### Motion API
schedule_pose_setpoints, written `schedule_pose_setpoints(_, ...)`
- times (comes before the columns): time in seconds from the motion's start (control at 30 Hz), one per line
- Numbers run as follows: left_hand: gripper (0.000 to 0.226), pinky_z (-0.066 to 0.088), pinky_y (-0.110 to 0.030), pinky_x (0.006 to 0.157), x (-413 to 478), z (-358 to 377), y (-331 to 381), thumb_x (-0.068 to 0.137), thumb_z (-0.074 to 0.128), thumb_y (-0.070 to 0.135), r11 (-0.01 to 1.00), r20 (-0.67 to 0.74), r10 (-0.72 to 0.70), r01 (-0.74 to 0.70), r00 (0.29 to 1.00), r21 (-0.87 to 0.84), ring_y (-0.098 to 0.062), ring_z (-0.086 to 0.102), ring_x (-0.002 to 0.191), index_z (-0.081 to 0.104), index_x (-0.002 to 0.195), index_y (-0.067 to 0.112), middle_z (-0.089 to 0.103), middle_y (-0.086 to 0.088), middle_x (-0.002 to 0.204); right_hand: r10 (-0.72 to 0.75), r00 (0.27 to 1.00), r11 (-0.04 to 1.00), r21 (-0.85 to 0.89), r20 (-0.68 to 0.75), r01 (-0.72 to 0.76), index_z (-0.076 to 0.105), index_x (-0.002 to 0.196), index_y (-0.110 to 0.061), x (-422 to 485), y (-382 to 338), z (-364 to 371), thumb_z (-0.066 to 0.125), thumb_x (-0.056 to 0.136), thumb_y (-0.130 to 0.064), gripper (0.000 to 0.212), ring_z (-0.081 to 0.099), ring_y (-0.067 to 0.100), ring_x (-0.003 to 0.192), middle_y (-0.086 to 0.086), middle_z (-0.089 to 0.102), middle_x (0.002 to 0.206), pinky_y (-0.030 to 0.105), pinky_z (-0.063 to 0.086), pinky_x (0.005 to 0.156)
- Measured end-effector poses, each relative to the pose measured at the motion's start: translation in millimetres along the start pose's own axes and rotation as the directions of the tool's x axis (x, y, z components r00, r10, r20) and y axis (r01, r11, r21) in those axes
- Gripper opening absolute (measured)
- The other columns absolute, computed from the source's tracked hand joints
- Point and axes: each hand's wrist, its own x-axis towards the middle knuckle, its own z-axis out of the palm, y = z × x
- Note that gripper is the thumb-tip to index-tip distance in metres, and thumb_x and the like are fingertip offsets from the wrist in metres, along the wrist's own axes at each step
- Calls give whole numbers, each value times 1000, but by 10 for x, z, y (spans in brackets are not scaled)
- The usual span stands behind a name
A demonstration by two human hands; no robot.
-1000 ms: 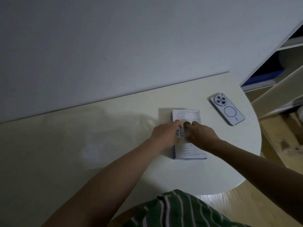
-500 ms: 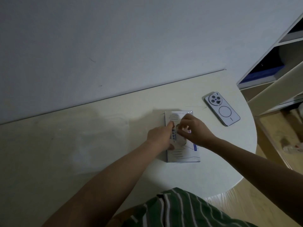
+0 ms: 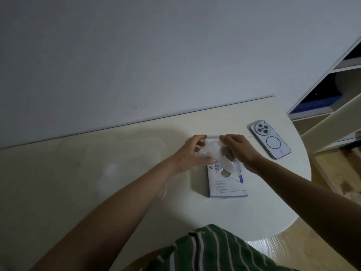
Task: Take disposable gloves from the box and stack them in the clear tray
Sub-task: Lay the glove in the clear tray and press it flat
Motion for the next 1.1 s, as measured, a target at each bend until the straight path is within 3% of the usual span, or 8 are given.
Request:
schedule_pose_setpoints(0.17, 36, 51, -37, 87, -181, -194, 53, 78, 70, 28, 968, -289, 46, -115, 956, -224, -19, 62, 94, 59, 110, 14, 63, -9, 104, 26, 999, 999, 24, 41, -27, 54, 77, 1, -42, -146, 233, 41, 103, -18, 34, 40, 14, 48, 10, 50, 59, 20, 32, 45)
schedule_pose_setpoints(0.27, 13, 54, -31, 76, -287, -327, 14, 92, 64, 20, 945, -359, 36, -148, 933, -291, -7, 64, 75, 64, 101, 10, 66, 0, 87, 19, 999, 1000, 8, 45, -20, 54, 74, 5, -53, -225, 399, 43, 102, -22, 40, 37, 16, 50, 12, 49, 59, 23, 30, 47)
schedule_pose_setpoints(0.47, 7, 53, -24, 68, -551, -589, -170, 94, 57, 4, 957, -475, 18, -153, 880, -246, -13, 64, 72, 62, 97, 0, 68, -9, 84, -8, 996, 1000, 29, 84, 6, 52, 68, -7, -86, -348, 737, 46, 102, -31, 42, 38, 16, 51, -3, 50, 48, 24, 31, 49)
schedule_pose_setpoints(0.57, 9, 54, -33, 73, -676, -688, -230, 98, 52, 12, 943, -605, -27, -180, 796, -279, -18, 65, 73, 56, 99, 3, 69, -8, 81, 5, 986, 1000, 15, 167, -7, 53, 72, -7, -112, -418, 921, 45, 101, -40, 44, 37, 15, 52, 2, 52, 54, 24, 30, 51)
schedule_pose_setpoints(0.7, 13, 52, -21, 67, -848, -811, -309, 100, 50, 21, 954, -712, 16, -224, 702, -199, -9, 64, 66, 53, 97, 9, 65, -2, 72, -49, 936, 999, 33, 350, 39, 51, 81, -6, -134, -549, 1154, 50, 89, -56, 51, 33, 15, 51, 5, 54, 61, 27, 25, 50)
schedule_pose_setpoints(0.83, 15, 48, -21, 62, -999, -994, -369, 98, 52, 28, 964, -743, -6, -192, 669, -181, -10, 58, 62, 55, 97, 13, 60, 1, 69, -96, 919, 986, -93, 382, 141, 59, 107, -8, -117, -625, 1404, 64, 90, -37, 34, 43, 13, 54, 5, 60, 69, 23, 32, 47)
schedule_pose_setpoints(0.97, 31, 52, -25, 64, -1154, -1179, -398, 81, 71, 45, 899, -607, -56, -225, 793, -377, -7, 61, 69, 58, 97, 22, 64, 2, 84, -122, 942, 984, -83, 313, 155, 69, 95, -9, -87, -640, 1580, 49, 99, -35, 32, 43, 13, 50, 3, 58, 61, 19, 35, 45)
schedule_pose_setpoints(1.1, 30, 52, -24, 77, -1323, -1328, -592, 71, 77, 38, 936, -371, -27, -107, 928, -335, -9, 65, 90, 67, 99, 32, 68, 11, 96, -42, 971, 998, -32, 235, 51, 71, 88, -10, -51, -668, 1750, 46, 101, -36, 38, 43, 19, 55, 2, 54, 57, 28, 36, 56)
